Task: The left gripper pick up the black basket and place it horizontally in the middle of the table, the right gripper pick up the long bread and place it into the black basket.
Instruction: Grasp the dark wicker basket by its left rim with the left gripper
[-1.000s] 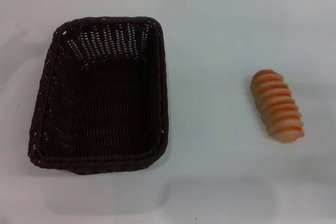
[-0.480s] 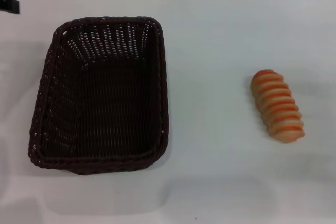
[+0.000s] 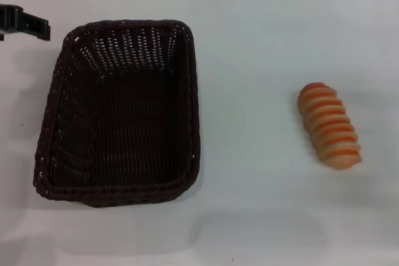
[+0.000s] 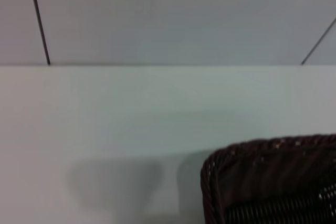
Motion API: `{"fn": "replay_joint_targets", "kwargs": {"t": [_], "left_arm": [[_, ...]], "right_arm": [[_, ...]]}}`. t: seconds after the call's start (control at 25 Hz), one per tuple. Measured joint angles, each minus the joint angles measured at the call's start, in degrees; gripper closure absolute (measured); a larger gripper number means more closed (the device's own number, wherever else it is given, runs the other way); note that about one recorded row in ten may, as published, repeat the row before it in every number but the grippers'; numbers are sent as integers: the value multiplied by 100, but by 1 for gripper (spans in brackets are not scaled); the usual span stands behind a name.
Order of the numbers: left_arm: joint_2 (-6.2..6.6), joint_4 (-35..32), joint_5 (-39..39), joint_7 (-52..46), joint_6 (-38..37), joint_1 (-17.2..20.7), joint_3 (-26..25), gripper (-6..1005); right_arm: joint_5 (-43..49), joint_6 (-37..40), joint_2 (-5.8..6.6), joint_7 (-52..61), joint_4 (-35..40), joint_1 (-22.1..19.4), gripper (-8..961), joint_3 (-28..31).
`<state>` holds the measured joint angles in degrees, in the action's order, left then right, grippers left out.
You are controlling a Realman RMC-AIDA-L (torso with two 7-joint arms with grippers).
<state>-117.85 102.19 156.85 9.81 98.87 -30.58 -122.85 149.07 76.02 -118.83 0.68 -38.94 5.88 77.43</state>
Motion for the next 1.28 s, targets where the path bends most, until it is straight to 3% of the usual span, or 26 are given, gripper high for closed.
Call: {"fn": "replay_joint_targets", "kwargs": {"t": [0.96, 1.28], "left_arm": [[-11, -943, 291, -511, 333, -245, 405, 178], [-3, -1578, 311, -348, -57, -209, 430, 179]], "right_arm": [[-1, -9, 3, 9, 10, 154, 286, 53], [-1, 17, 0, 58, -22, 107, 286, 62]]}}
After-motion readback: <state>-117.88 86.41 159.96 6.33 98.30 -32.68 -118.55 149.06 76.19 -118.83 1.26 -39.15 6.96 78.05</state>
